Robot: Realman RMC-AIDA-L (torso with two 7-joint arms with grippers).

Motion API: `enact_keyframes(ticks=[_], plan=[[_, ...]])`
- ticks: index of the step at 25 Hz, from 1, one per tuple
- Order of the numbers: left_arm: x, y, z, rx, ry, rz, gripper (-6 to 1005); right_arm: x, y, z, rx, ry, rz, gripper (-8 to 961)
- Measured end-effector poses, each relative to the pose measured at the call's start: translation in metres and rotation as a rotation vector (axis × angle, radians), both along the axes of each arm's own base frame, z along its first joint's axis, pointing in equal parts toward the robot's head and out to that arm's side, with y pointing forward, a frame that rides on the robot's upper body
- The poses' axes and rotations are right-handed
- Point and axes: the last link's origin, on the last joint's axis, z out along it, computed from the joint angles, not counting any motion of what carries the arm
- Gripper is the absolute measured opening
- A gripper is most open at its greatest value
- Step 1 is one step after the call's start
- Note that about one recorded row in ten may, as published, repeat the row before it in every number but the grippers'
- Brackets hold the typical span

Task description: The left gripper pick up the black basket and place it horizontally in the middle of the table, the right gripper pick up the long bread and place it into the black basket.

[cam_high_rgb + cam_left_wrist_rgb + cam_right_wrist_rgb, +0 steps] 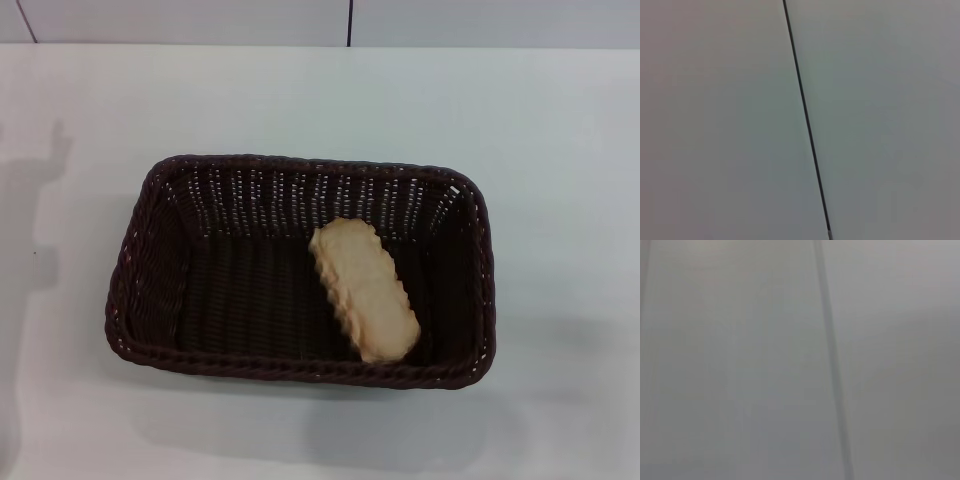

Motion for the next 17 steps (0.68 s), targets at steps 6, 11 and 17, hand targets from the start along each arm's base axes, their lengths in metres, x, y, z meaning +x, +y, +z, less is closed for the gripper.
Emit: enact_keyframes(ticks=[6, 11, 17], plan=[[-0.005, -0.009, 0.001, 0.013, 0.013, 0.008, 816, 0.019, -0.01, 0.013, 0.077, 0.016, -0.105, 817], [-0.012, -0.019, 0.005, 0.044, 0.015, 0.015, 816, 0.031, -0.019, 0.018, 0.11, 0.058, -0.115, 817], [-0.02, -0.029, 0.01, 0.09, 0.005, 0.034, 816, 0.035, -0.022, 0.019, 0.113, 0.069, -0.107, 816]])
